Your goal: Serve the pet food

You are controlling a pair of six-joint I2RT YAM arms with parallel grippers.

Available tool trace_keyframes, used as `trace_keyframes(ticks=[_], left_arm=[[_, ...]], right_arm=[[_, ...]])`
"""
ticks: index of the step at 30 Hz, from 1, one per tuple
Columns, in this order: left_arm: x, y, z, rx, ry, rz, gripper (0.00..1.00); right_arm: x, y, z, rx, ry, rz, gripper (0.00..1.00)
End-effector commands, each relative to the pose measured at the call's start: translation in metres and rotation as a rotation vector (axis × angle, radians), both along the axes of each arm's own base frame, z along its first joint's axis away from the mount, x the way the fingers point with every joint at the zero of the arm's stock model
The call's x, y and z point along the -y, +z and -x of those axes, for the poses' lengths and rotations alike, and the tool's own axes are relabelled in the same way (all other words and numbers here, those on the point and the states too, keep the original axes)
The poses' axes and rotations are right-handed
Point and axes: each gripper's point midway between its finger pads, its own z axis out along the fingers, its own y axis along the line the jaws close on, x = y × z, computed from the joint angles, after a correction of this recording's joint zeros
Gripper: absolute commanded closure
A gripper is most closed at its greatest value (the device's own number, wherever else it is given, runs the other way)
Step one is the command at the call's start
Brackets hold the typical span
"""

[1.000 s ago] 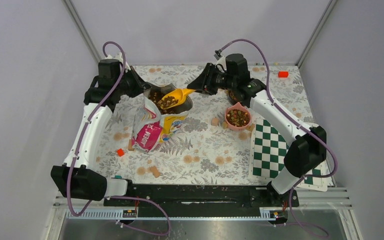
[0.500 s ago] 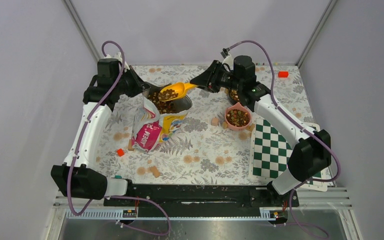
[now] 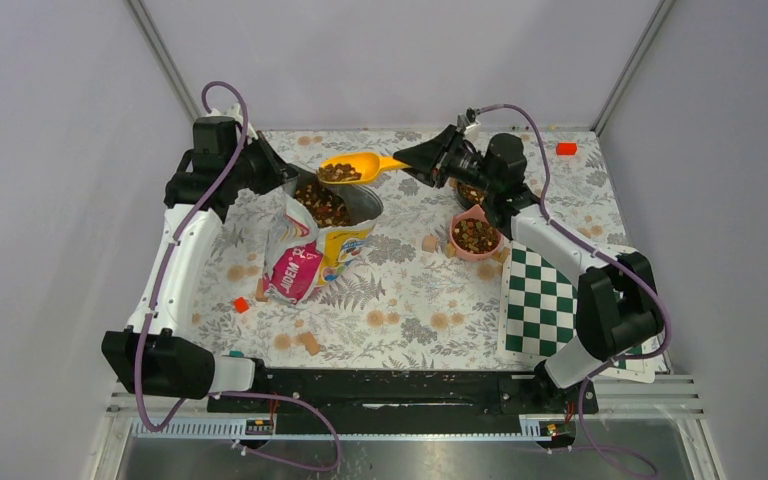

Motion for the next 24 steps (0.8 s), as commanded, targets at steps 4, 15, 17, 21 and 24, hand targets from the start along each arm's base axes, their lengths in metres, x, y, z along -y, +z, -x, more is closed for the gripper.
trace_keyframes(ticks=[4,15,17,21,24], left_arm=[[-0.003,0.073,-0.006,0.227,0.011,0.021,1.00],[-0.005,0.071,-0.007,0.224,0.013,0.020,1.00],[-0.005,0.071,-0.007,0.224,0.013,0.018,1.00],[-0.005,0.070,-0.008,0.223,0.012,0.018,1.00],[-0.005,0.069,-0.008,0.221,0.013,0.017,1.00]], right_arm=[[0.010,0.066,0.016,0.175,0.070,-0.267,1.00],[0.031,0.066,-0.001,0.179,-0.006,-0.264,1.00],[0.041,0.064,-0.006,0.176,-0.035,-0.261,1.00],[0.068,0.055,-0.020,0.170,-0.108,-0.245,1.00],[0.092,0.042,-0.030,0.159,-0.168,-0.222,1.00]])
